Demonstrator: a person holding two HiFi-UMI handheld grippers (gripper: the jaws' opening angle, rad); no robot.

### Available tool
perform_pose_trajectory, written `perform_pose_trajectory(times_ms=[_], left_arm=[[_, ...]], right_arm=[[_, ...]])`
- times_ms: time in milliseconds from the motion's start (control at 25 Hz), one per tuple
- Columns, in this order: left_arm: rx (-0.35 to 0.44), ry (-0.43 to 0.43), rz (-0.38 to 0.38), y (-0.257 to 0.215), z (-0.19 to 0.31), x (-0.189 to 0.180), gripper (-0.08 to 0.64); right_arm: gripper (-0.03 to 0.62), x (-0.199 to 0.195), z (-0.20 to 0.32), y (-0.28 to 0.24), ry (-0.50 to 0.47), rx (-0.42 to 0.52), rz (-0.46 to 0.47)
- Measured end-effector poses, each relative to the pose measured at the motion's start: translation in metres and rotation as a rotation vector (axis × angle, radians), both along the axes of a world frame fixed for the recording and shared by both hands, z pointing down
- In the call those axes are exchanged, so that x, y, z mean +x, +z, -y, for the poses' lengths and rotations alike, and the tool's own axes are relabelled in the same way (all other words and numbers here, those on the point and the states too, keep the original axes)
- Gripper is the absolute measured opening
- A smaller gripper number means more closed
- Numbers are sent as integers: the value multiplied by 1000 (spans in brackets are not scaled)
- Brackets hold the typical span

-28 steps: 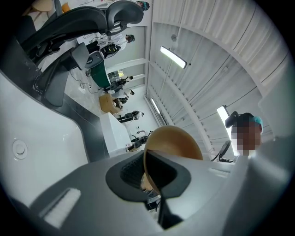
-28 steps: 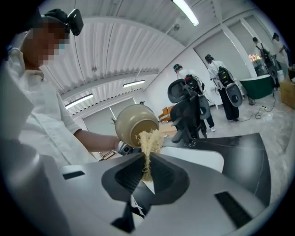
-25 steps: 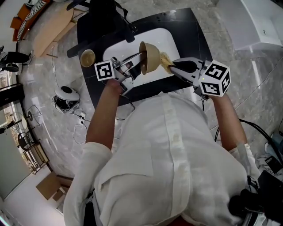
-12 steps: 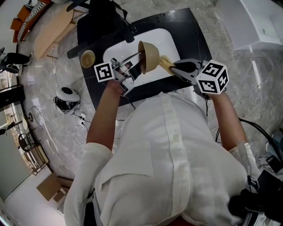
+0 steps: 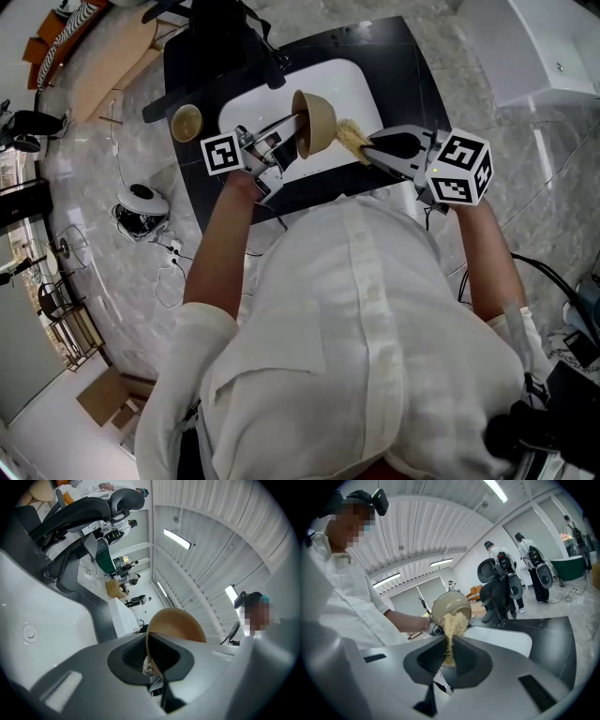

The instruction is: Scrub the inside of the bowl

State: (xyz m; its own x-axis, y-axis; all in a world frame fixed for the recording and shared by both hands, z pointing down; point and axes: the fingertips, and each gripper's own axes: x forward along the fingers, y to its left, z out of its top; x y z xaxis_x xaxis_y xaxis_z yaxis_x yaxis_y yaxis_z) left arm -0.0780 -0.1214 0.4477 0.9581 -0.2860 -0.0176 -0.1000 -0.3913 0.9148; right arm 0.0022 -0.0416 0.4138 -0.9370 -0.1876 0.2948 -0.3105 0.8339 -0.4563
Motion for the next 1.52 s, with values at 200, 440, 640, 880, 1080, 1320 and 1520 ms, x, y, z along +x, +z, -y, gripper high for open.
perform_pose_trajectory(times_ms=[200,440,640,880,1080,1320,1520], left_arm=[[-3,11,-12,-1,-1,3,12],[-13,100,-39,-9,-17,15,12],[-6,205,-15,-11,-39,32,12],[-11,284,51,1,-45,32,12],[-64,279,62,15,-46,28,12],[-97,225,67,23,-43,22,12],[-152,151,54,27,-39,17,12]], right_arm=[[31,10,2,-2,14,13,-11],[31,32,29,-13,83,73,-44],[31,19,44,-19,67,110,-63],[31,-12,51,-18,-28,140,-102],[31,-15,47,-24,-62,166,-99],[31,-17,36,-35,-76,212,-108],[31,-19,21,-47,-81,241,-94]])
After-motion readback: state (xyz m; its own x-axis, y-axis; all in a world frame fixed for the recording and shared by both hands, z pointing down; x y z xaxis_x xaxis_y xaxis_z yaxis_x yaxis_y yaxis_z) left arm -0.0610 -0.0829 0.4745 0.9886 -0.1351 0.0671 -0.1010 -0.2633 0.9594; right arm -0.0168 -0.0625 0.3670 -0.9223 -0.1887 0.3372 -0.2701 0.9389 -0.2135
